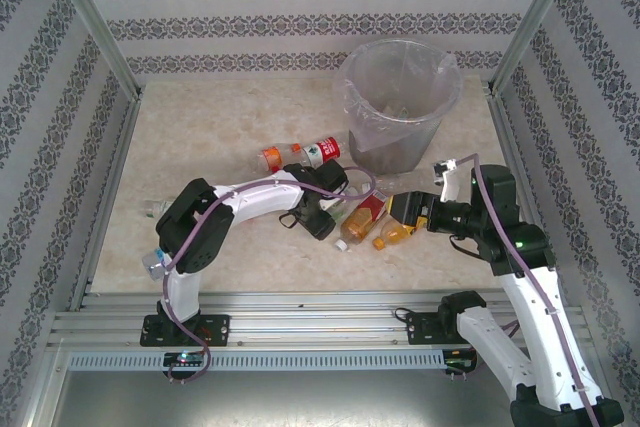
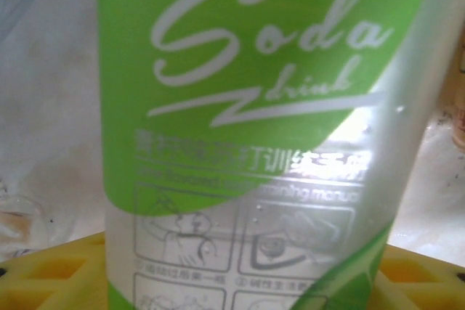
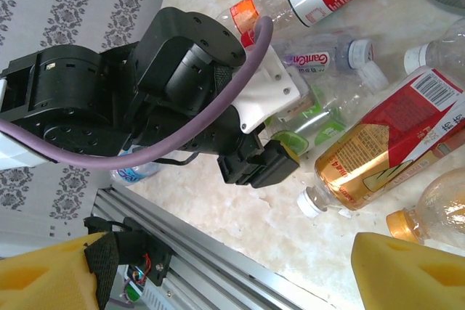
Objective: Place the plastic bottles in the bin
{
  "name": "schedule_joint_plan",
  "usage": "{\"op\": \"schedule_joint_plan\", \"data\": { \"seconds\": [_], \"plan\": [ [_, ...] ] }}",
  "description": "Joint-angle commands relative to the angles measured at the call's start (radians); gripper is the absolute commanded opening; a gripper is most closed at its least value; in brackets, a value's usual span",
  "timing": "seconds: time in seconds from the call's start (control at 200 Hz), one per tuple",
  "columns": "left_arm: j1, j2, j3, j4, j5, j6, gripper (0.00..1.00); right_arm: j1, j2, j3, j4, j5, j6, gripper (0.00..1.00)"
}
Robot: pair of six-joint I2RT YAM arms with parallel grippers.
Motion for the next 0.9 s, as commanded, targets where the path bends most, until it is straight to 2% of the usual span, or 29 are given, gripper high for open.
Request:
{"op": "schedule_joint_plan", "data": {
  "seconds": [0.0,0.14,0.27,0.41,0.55,0.609,0.724,0.894],
  "plan": [
    [0.006,-0.075,-0.024,0.021,0.020,-0.014,0.61,0.010,-0.012,-0.030,0.020,-0.010,0.019,0.84],
    [0.008,-0.160,-0.046,0.001,0.046,-0.060,0.56,0.011,-0.018,-0.063,0.041,-0.003,0.035,0.84],
    [0.017,-0.258,-0.105,0.015,0.121,-0.133,0.54,0.014,-0.035,-0.112,0.118,-0.010,0.097,0.84],
    [0.032,-0.373,-0.187,0.082,0.278,-0.253,0.54,0.031,-0.042,-0.168,0.235,-0.033,0.186,0.85],
    [0.048,-0.502,-0.282,0.236,0.472,-0.394,0.54,0.076,-0.038,-0.195,0.331,-0.027,0.242,0.90],
    [0.058,-0.551,-0.319,0.306,0.519,-0.457,0.53,0.100,-0.025,-0.202,0.370,-0.022,0.262,0.92],
    [0.072,-0.617,-0.374,0.427,0.596,-0.566,0.53,0.165,0.012,-0.196,0.406,0.039,0.289,0.94],
    [0.069,-0.653,-0.375,0.423,0.556,-0.592,0.53,0.279,0.114,-0.118,0.368,0.227,0.352,0.94]
  ]
}}
